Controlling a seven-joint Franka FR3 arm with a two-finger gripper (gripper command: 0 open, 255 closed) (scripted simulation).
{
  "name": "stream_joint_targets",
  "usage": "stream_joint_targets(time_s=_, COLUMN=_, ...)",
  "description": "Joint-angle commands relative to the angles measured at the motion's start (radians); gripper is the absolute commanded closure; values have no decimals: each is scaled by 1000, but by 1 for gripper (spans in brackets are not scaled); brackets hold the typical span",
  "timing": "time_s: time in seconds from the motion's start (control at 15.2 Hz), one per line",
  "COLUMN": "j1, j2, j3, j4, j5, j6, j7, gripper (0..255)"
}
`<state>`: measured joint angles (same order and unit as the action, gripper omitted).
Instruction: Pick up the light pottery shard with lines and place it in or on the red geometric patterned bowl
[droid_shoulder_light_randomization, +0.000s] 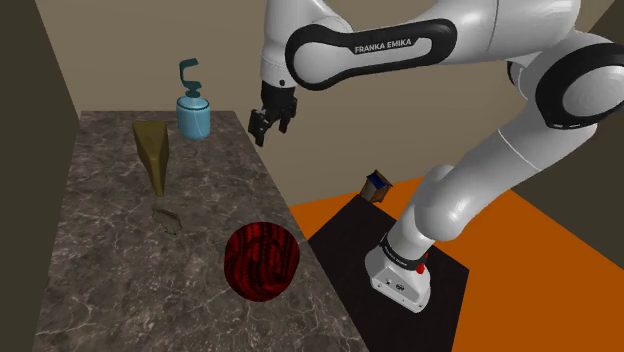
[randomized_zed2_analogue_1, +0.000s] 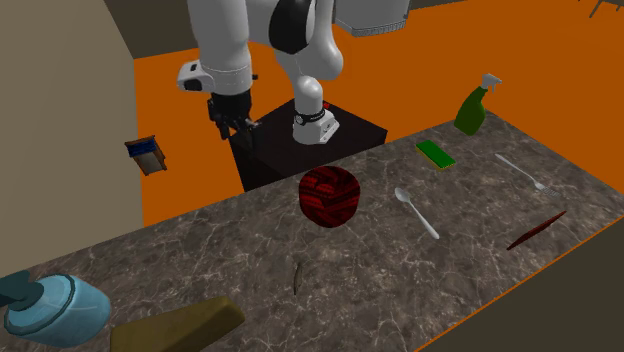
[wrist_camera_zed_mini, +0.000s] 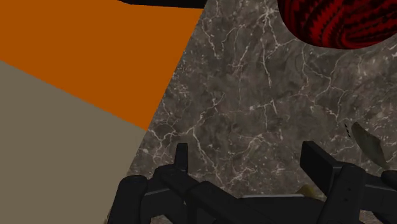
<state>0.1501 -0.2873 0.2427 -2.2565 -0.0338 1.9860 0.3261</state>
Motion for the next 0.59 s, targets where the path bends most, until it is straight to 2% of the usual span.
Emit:
stream_joint_targets(time_s=0.0, j1=11, j2=64, j3=24, j4=24, j5=-6, j6=32, j7=20, gripper=0)
stream_joint_targets(time_s=0.53, j1=63, j2=320, j3=101, j4=148, j5=-66, j6=125, j7=104, gripper=0)
